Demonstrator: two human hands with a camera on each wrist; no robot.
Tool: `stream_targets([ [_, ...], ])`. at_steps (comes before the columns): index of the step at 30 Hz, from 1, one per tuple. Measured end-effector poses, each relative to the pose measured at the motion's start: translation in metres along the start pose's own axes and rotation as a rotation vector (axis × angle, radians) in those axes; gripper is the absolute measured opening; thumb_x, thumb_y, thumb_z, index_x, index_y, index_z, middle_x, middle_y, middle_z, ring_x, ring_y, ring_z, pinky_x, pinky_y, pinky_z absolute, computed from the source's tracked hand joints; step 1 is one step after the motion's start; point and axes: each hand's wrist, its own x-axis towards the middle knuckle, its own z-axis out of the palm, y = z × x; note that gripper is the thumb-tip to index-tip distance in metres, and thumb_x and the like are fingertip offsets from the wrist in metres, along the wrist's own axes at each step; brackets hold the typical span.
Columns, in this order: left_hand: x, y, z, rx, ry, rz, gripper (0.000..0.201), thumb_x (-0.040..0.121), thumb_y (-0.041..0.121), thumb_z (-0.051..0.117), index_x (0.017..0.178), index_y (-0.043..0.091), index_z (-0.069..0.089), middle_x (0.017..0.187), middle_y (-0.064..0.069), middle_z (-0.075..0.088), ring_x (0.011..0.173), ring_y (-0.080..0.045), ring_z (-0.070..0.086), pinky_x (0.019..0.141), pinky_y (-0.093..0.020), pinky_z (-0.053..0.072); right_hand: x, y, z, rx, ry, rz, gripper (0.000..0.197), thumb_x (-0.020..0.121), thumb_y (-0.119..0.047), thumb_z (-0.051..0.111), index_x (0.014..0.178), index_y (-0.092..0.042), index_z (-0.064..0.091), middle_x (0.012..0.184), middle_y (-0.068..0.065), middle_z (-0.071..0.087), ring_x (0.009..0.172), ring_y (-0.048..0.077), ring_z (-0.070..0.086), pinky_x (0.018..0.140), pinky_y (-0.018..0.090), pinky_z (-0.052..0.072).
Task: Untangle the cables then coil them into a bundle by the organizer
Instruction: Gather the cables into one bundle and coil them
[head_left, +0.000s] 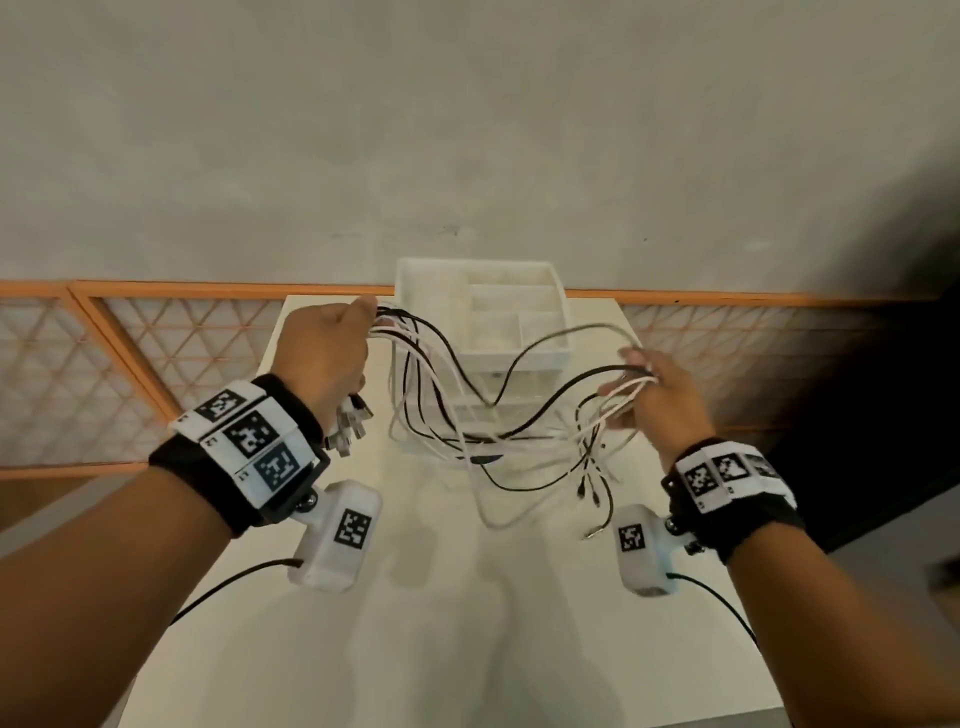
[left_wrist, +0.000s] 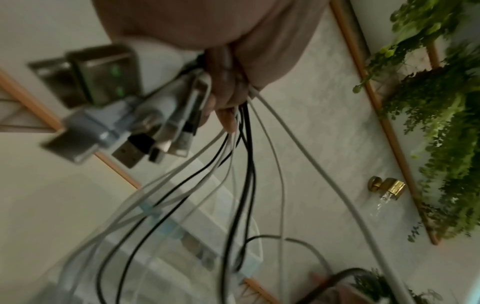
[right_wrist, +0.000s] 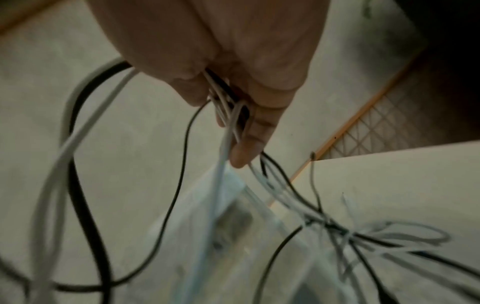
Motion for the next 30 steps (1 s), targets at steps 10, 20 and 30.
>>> stream_targets([
  [10,0.014,0.022,-0.022,-0.294,0.171,0.104,0.037,0.099,0.034,0.053,0.075,0.012,0.069,0.070,-0.015,0.051,0.039,-0.013,0.031,0.043,-0.024,0.037,0.010,0.066,-0.022,-0.946,-0.125,0.162,0.037,0.091,-0.045,0.061,0.066,-0.019,0.059,0.068,0.001,0.060,0.081,0.030,0.063,0.055,0.025,0.037],
  [20,0.001,-0.020,-0.003,-0.060,0.016,0.017,0.047,0.097,0.035,0.056,0.058,0.017,0.037,0.052,-0.003,0.026,0.041,-0.017,0.021,0.049,-0.030,0.023,0.000,-0.035,-0.011,-0.259,0.290,-0.400,0.030,0.096,-0.039,0.057,0.108,-0.019,0.075,0.121,0.003,0.068,0.116,0.015,0.060,0.102,0.024,0.042],
  [30,0.014,0.025,-0.028,-0.253,0.281,0.186,0.036,0.099,0.039,0.051,0.082,0.016,0.074,0.054,-0.009,0.033,0.044,-0.019,0.029,0.041,-0.022,0.038,-0.002,0.046,-0.022,-0.595,0.201,-0.163,0.083,0.081,-0.053,0.073,0.145,-0.007,0.045,0.154,0.008,0.044,0.141,0.026,0.043,0.117,0.035,0.033],
])
